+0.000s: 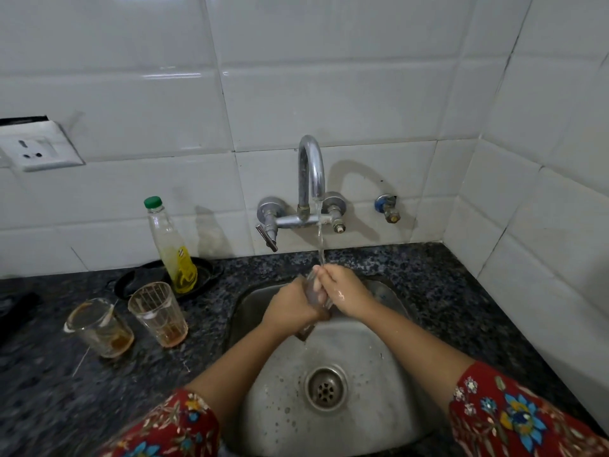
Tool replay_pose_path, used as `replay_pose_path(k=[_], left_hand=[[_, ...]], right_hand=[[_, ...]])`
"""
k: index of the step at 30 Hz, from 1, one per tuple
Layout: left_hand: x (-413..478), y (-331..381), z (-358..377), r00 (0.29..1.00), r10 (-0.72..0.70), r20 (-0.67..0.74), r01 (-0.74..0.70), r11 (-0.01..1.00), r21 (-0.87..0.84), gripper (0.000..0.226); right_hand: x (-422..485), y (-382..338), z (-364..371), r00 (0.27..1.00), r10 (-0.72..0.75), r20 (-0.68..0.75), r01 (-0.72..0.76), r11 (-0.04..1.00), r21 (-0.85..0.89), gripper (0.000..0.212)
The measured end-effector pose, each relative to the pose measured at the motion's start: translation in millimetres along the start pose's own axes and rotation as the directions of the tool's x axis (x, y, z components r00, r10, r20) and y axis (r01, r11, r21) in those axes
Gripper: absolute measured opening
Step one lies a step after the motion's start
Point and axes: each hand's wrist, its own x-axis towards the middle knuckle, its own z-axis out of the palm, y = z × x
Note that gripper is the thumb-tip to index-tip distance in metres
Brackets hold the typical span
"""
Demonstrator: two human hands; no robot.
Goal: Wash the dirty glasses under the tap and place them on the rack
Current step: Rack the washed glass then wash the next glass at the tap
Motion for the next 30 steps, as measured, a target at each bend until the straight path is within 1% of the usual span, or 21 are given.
replay_pose_path(k=[1,2,4,5,7,8,9,10,11,12,14,16,18,19,20,22,24,25,26,28,30], left_hand=[[-0.6,1.3,-0.6,0.999,0.038,0.035,-0.037,0.999,-0.040,0.045],[-0.3,0.5,-4.4,0.986,0.060,0.153,-0.028,0.979,-0.204,0.046],[-4.5,2.7,-15.7,0.904,0.073,0.421,0.173,0.838,-0.518,0.042],[-5.4,0.4,-18.3,0.860,0.070,0.506,0.281,0.762,-0.583,0.038],[-7.2,-1.8,-15.5,0.852,0.014,0.523,0.347,0.733,-0.585,0.032],[-7.5,-1.4,-8.6,0.894,-0.030,0.447,0.298,0.785,-0.543,0.032],[-9.0,2.0,-1.8,0.943,-0.067,0.325,0.213,0.874,-0.436,0.032],[-8.2,2.6,5.3,0.982,-0.068,0.178,0.111,0.964,-0.243,0.032],[-7.2,2.9,10.2,0.998,-0.030,0.058,0.032,0.999,-0.032,0.035],[-6.2,0.8,13.0,1.000,0.016,0.020,-0.018,0.997,0.069,0.038],[-3.6,-9.1,10.8,0.983,0.050,0.176,-0.032,0.995,-0.099,0.041],[-5.6,-23.9,5.2,0.929,-0.017,0.370,0.140,0.941,-0.308,0.037],[-7.6,-38.5,7.3,0.857,-0.135,0.497,0.324,0.891,-0.317,0.040],[-7.9,-43.3,13.5,0.848,-0.179,0.500,0.352,0.894,-0.278,0.043],[-7.9,-44.3,21.4,0.874,-0.229,0.430,0.341,0.918,-0.204,0.042],[-9.7,-40.7,39.2,0.943,-0.291,0.160,0.286,0.957,0.051,0.040],[-15.2,-34.8,53.3,0.966,-0.245,-0.084,0.258,0.886,0.385,0.046],[-17.0,-36.6,58.7,0.971,-0.202,-0.130,0.239,0.871,0.429,0.049],[-17.1,-39.6,60.0,0.975,-0.195,-0.109,0.223,0.894,0.389,0.053],[-13.5,-47.1,49.6,0.982,-0.187,0.036,0.185,0.982,0.037,0.050],[-13.6,-49.8,38.9,0.969,-0.127,0.211,0.182,0.947,-0.265,0.035]], right_hand=[[-0.7,1.8,-0.2,0.999,-0.023,-0.023,0.024,0.999,0.039,0.042],[-1.5,3.4,-0.1,0.998,-0.042,-0.048,0.046,0.996,0.076,0.042],[-3.4,6.8,3.2,0.996,-0.058,-0.074,0.069,0.986,0.151,0.042],[-4.6,8.2,5.9,0.995,-0.060,-0.085,0.075,0.980,0.182,0.041],[-6.1,9.4,7.6,0.995,-0.039,-0.094,0.057,0.979,0.197,0.042],[-5.7,9.8,6.7,0.997,-0.015,-0.072,0.027,0.985,0.171,0.041],[-5.0,9.4,5.1,0.999,0.020,-0.028,-0.016,0.993,0.115,0.041],[-4.8,8.7,3.9,0.998,0.063,0.022,-0.064,0.997,0.038,0.040],[-5.1,8.8,3.9,0.993,0.103,0.058,-0.101,0.995,-0.022,0.039],[-6.2,10.0,5.3,0.990,0.121,0.068,-0.119,0.992,-0.037,0.039],[-10.8,15.8,10.1,0.993,0.109,0.048,-0.110,0.994,0.016,0.037],[-18.9,28.0,17.6,0.998,0.054,0.035,-0.056,0.996,0.068,0.034],[-28.8,45.0,26.1,0.999,0.016,0.039,-0.020,0.995,0.095,0.032],[-33.3,54.1,29.9,0.999,0.029,0.040,-0.033,0.995,0.090,0.031],[-36.1,63.3,34.6,0.998,0.056,0.029,-0.059,0.995,0.084,0.030],[-35.8,73.3,43.6,0.990,0.143,-0.008,-0.142,0.986,0.082,0.032],[-29.9,73.1,52.3,0.974,0.227,-0.018,-0.225,0.973,0.050,0.038],[-27.5,70.9,53.8,0.973,0.231,-0.028,-0.231,0.973,0.003,0.038],[-26.6,68.8,53.8,0.977,0.211,-0.039,-0.213,0.976,-0.043,0.037],[-29.9,64.3,50.9,0.991,0.130,-0.031,-0.133,0.988,-0.082,0.031],[-37.0,63.9,49.1,0.997,0.073,0.008,-0.072,0.994,-0.080,0.030]])
